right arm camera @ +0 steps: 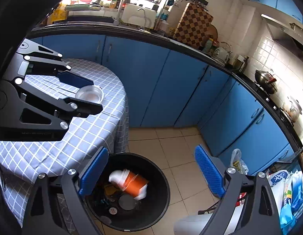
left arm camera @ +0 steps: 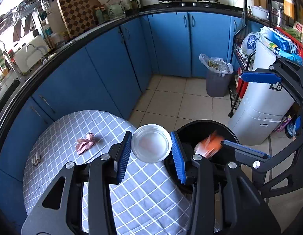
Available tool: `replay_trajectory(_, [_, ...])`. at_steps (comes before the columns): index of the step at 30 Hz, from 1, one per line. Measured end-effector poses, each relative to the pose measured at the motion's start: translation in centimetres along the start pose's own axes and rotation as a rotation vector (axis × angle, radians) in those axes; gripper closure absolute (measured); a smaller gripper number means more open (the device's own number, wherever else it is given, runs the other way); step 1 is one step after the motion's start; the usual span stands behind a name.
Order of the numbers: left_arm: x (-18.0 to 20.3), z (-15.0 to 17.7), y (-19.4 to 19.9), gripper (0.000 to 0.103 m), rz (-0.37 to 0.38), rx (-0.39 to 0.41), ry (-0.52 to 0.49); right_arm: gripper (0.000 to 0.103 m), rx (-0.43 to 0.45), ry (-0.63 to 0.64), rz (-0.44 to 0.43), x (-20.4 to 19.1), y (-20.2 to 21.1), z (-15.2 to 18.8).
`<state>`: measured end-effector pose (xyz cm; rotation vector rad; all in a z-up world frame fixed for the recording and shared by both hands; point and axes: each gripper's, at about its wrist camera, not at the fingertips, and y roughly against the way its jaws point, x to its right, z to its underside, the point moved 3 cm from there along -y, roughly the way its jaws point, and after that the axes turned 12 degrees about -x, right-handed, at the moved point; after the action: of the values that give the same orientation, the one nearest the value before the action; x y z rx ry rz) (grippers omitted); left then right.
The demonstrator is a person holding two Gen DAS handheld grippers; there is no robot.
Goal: Collect trash
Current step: 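Carry the orange-white box and white lid over the black bin and release both, then move both tools back over the table toward the pink wrapper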
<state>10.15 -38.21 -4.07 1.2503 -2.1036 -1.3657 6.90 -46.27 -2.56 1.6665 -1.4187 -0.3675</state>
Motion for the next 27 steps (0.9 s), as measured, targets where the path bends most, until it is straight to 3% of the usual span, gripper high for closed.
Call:
replay_trajectory(11, [2.7, -1.6, -0.7, 0.06, 0.053, -0.005, -0.043, 0.015, -0.031, -0.026, 0.016, 1.5, -0.9, 1.9])
replay_trajectory(13, [2.9, -2.0, -0.6, 0.049, 0.056, -0.001, -0.046, 0.015, -0.037, -0.026, 0.024, 1.6, -1.0, 2.0])
replay_trajectory(15, [3.0, -2.3, -0.3, 0.026, 0.057, 0.016, -0.042, 0.015, -0.041, -0.028, 0.027, 1.8, -1.0, 2.2])
replay_trajectory(17, [2.8, -2.4, 0.0, 0.018, 0.056, 0.039, -0.035, 0.015, -0.043, -0.035, 0.024, 1.9, -1.0, 2.4])
replay_trajectory(27, [-0.8, -1.0, -0.6, 0.018, 0.038, 0.018, 0.033, 0.015, -0.053, -0.017, -0.003, 0.1, -1.5, 1.6])
